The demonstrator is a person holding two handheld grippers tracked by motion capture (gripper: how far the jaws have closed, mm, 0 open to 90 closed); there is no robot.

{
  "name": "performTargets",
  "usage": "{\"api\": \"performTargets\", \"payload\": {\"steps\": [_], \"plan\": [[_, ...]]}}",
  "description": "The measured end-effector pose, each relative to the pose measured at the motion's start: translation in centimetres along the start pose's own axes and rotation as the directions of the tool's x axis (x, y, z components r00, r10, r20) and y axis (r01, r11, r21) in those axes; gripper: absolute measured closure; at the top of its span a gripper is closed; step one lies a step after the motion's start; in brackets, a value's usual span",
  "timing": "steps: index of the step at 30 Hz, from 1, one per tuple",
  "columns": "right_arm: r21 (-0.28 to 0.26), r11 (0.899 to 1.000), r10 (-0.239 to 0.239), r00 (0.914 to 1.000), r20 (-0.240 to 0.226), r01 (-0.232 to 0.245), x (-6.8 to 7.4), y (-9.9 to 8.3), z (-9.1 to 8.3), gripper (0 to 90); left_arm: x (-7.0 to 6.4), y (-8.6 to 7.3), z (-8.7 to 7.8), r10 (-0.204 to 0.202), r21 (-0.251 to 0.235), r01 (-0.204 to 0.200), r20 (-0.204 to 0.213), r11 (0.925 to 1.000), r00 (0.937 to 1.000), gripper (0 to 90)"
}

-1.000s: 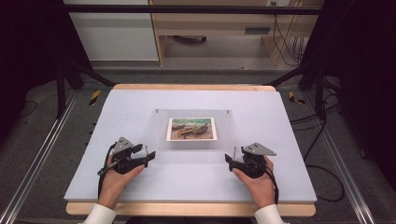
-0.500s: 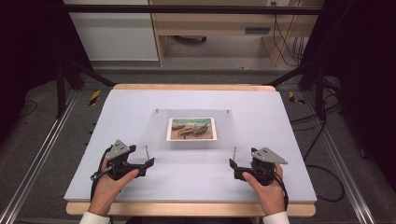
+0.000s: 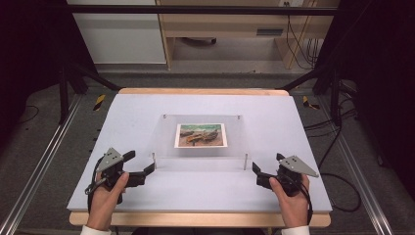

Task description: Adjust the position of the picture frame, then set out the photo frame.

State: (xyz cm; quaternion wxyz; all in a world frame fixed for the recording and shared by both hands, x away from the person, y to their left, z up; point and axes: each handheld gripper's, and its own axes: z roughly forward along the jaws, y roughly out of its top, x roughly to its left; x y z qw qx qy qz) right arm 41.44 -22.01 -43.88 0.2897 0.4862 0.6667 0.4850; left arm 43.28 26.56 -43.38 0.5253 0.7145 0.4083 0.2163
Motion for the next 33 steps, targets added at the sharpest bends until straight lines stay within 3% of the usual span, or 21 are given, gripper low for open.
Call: {"api": "performTargets", "payload": {"steps": [8,12,21,25,27,31,33], "plan": [[-0.029,1.0,0.008,0.9999,0.013,-0.007,0.0,0.3,-0.3,7.3,-0.2,0.3,-0.6,0.008,-0.018,-0.008,-0.01,0.9998,0.9999,6.4],[-0.017,1.0,0.002,0.9999,0.013,-0.001,0.1,0.3,-0.1,7.3,-0.4,0.1,-0.3,0.035,0.011,-0.034,-0.017,0.9993,0.9993,6.4],[0.026,1.0,-0.008,0.9993,0.036,0.008,0.4,0.1,0.6,11.0,-0.1,0.5,0.4,0.04,0.069,-0.037,-0.031,0.9969,0.9987,6.9],[0.048,0.999,-0.022,0.9995,0.021,0.021,0.6,0.4,1.1,10.7,0.1,1.1,1.1,0.046,0.09,-0.045,-0.015,0.9949,0.9988,6.9],[0.054,0.998,-0.037,0.9993,0.007,0.036,1.0,1.1,1.7,11.1,0.2,1.9,1.6,0.069,0.09,-0.068,-0.007,0.9936,0.9976,6.9],[0.072,0.995,-0.07,0.9975,-0.007,0.071,1.9,1.9,1.9,11.6,0.4,2.9,1.9,0.105,0.125,-0.1,-0.034,0.987,0.9939,6.8],[0.089,0.992,-0.088,0.996,-0.015,0.089,2.3,2.2,1.9,11.3,0.4,3.6,1.8,0.075,0.128,-0.069,-0.043,0.9894,0.9962,6.8]]}}
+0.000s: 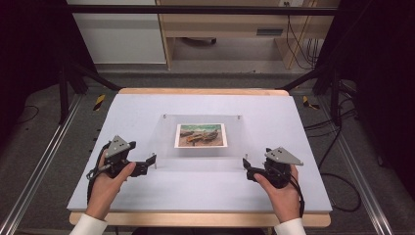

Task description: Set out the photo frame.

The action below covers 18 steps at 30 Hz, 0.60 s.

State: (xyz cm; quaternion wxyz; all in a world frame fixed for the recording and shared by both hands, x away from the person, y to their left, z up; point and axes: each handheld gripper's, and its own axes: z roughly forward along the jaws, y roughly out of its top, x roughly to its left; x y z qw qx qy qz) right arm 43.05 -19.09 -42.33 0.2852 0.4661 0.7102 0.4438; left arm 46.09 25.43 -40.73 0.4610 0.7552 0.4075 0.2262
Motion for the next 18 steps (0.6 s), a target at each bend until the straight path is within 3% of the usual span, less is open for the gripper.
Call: {"api": "performTargets", "payload": {"steps": [4,7,12,18], "plan": [[0.034,0.998,-0.055,0.9983,-0.021,0.055,0.7,0.7,-0.3,11.3,-0.6,1.7,-0.8,0.029,0.021,-0.029,0.004,0.9994,0.9996,7.0],[0.062,0.993,-0.095,0.9949,-0.034,0.097,1.1,1.5,-0.5,12.5,-0.6,2.8,-0.8,-0.014,0.037,0.012,0.052,0.9993,0.9985,7.0],[0.099,0.988,-0.117,0.9918,-0.051,0.122,0.9,3.2,-0.4,14.9,0.2,4.3,-0.5,-0.007,0.075,0.005,0.016,0.9972,0.9999,7.6],[0.143,0.983,-0.102,0.9917,-0.078,0.113,-0.2,4.3,1.0,17.3,1.2,5.1,1.2,-0.02,0.115,0.018,0.02,0.9932,0.9996,8.2]]}}
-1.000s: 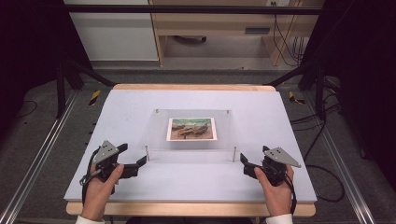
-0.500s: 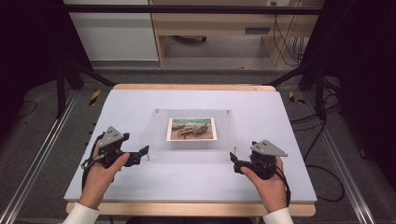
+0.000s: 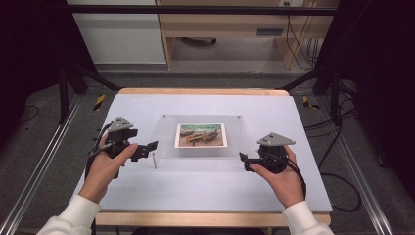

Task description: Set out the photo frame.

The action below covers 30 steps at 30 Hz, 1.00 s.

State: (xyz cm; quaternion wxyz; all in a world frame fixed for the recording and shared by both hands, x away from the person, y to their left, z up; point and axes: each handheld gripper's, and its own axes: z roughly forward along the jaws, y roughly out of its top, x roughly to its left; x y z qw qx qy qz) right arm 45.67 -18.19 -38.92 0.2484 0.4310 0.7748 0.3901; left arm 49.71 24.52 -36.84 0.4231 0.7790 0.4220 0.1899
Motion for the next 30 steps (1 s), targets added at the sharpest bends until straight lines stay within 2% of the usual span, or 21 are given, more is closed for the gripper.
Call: {"api": "performTargets", "payload": {"steps": [3,6,9,17,20,24,26,27,30], "plan": [[0.012,1.0,0.022,0.9997,-0.014,-0.022,-0.7,0.5,0.9,19.8,0.8,0.3,1.2,-0.015,0.021,0.015,-0.012,0.9997,0.9998,9.2],[0.026,0.999,0.039,0.9988,-0.029,-0.038,-1.5,1.2,2.1,23.0,1.5,0.2,2.4,-0.035,0.032,0.035,-0.001,0.9989,0.9994,11.4],[0.04,0.997,0.062,0.9964,-0.058,-0.059,-2.1,1.7,3.4,24.0,1.7,0.0,3.6,-0.039,0.047,0.039,0.001,0.9981,0.9992,11.9],[0.093,0.987,0.139,0.9849,-0.103,-0.13,-3.2,1.6,6.4,24.2,2.1,-1.3,5.5,-0.07,0.055,0.069,0.008,0.9961,0.9975,13.6],[0.091,0.981,0.185,0.974,-0.131,-0.174,-3.3,1.1,7.0,24.9,2.2,-2.0,6.1,-0.091,0.071,0.09,0.011,0.9934,0.9958,14.7],[0.116,0.976,0.2,0.9696,-0.141,-0.184,-3.2,0.4,7.3,22.3,2.6,-2.8,6.2,-0.14,0.065,0.138,0.026,0.9883,0.9899,15.8],[0.126,0.972,0.219,0.9633,-0.155,-0.2,-3.2,0.1,7.5,21.5,2.7,-3.3,6.3,-0.178,0.057,0.176,0.039,0.9828,0.9832,15.8],[0.135,0.971,0.219,0.9628,-0.158,-0.199,-3.1,-0.1,7.6,21.1,2.7,-3.4,6.3,-0.198,0.054,0.195,0.048,0.9793,0.9791,16.1],[0.14,0.967,0.236,0.9582,-0.162,-0.214,-3.2,-0.5,7.8,20.1,2.8,-3.9,6.5,-0.228,0.061,0.225,0.064,0.9725,0.9715,16.9]]}}
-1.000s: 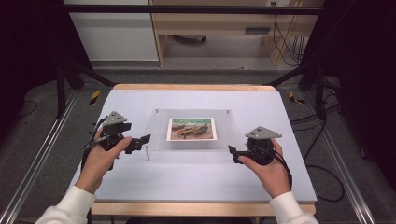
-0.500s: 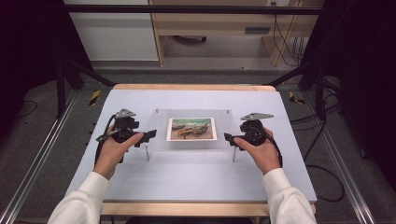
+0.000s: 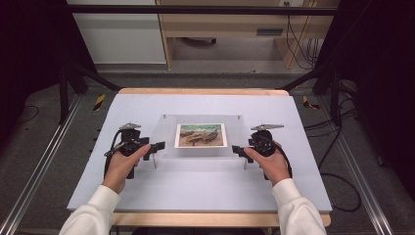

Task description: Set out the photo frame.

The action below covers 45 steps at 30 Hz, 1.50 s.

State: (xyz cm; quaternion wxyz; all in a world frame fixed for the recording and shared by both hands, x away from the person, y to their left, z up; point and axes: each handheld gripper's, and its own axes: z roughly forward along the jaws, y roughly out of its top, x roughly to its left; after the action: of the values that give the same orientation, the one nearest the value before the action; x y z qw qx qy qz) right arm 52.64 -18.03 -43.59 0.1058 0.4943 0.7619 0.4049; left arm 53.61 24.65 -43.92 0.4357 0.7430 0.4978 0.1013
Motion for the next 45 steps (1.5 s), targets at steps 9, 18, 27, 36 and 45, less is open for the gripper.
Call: {"api": "performTargets", "payload": {"steps": [9,18,27,36,45], "plan": [[-0.006,0.998,0.063,0.9975,-0.032,-0.063,-0.4,-0.5,0.4,18.0,0.0,-0.9,0.6,-0.057,0.026,0.055,0.057,0.9981,0.9968,20.1],[0.01,0.996,0.084,0.9955,-0.043,-0.084,-0.4,-0.5,0.4,15.5,0.1,-1.1,0.8,-0.073,0.033,0.07,0.095,0.997,0.9928,18.8],[0.017,0.993,0.118,0.991,-0.062,-0.117,-0.6,-0.7,0.6,12.9,0.3,-1.2,0.7,-0.066,0.033,0.063,0.114,0.9975,0.9913,18.7],[0.019,0.985,0.172,0.9803,-0.097,-0.171,-1.0,-1.0,0.8,14.4,0.5,-1.2,0.8,-0.067,0.035,0.063,0.129,0.9974,0.9894,18.8],[0.017,0.985,0.17,0.9814,-0.089,-0.169,-0.9,-1.0,0.7,15.2,0.3,-1.0,0.9,-0.07,0.047,0.065,0.121,0.9968,0.9902,19.0]]}}
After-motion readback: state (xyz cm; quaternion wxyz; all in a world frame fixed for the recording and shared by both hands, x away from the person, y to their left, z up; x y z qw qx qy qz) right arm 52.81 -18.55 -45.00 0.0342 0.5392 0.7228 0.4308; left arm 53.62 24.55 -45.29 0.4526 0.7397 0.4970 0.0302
